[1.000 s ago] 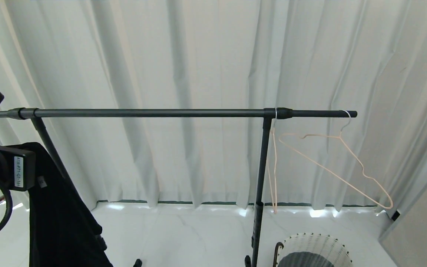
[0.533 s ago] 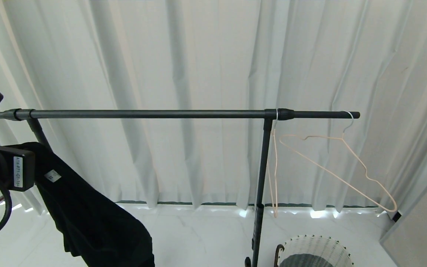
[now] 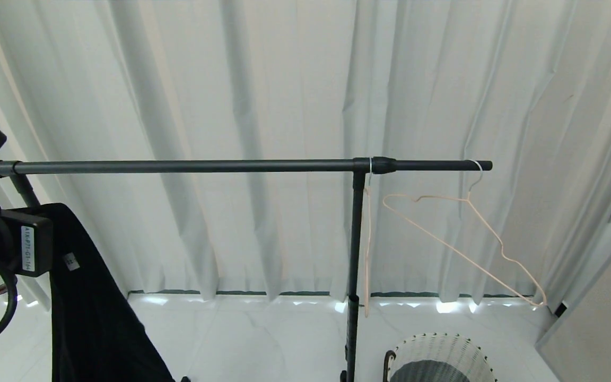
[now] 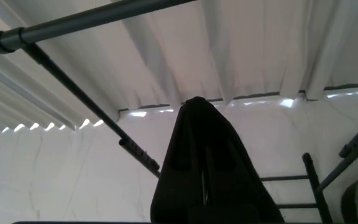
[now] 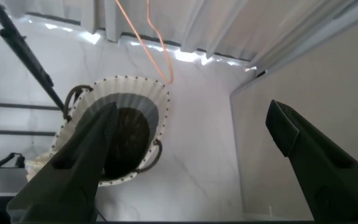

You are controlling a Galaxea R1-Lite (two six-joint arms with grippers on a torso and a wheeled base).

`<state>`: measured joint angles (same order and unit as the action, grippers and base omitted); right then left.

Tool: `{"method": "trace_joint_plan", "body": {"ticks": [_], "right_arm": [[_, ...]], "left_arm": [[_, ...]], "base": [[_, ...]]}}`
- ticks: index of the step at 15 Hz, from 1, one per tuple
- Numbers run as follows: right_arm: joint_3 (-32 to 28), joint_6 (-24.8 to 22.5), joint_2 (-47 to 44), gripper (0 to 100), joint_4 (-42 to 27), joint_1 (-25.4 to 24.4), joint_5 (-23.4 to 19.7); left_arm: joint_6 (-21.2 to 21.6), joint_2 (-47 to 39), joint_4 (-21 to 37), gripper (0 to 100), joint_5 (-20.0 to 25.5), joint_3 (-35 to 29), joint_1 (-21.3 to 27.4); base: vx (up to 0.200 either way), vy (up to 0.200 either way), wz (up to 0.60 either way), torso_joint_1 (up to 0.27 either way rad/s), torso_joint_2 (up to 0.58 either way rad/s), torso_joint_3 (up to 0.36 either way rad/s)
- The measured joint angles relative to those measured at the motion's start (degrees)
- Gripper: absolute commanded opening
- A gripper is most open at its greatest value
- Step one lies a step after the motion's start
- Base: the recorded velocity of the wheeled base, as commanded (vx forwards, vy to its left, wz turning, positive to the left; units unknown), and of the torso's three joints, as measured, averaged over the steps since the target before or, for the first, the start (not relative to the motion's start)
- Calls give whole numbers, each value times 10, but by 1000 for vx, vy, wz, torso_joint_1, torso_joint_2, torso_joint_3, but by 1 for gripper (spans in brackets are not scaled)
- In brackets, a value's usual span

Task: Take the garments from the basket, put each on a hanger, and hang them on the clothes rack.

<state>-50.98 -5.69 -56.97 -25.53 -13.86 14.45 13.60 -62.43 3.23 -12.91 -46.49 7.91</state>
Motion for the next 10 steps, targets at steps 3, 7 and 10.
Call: {"method": "trace_joint_plan", "body": {"ticks": [3, 7, 10], "right_arm": [[0, 1, -14, 100, 28, 0, -23], [-4, -6, -68, 100, 104, 28, -77], [-35, -53, -143, 100, 132, 96, -169]], "left_arm": [[-1, 0, 0, 0, 0, 0, -2], [-1, 0, 0, 0, -1, 3, -7], [-1, 3, 0, 0, -2, 10, -9]], "base": [[0, 0, 0, 0, 0, 0], [0, 0, 0, 0, 0, 0], [0, 0, 0, 0, 0, 0]]}}
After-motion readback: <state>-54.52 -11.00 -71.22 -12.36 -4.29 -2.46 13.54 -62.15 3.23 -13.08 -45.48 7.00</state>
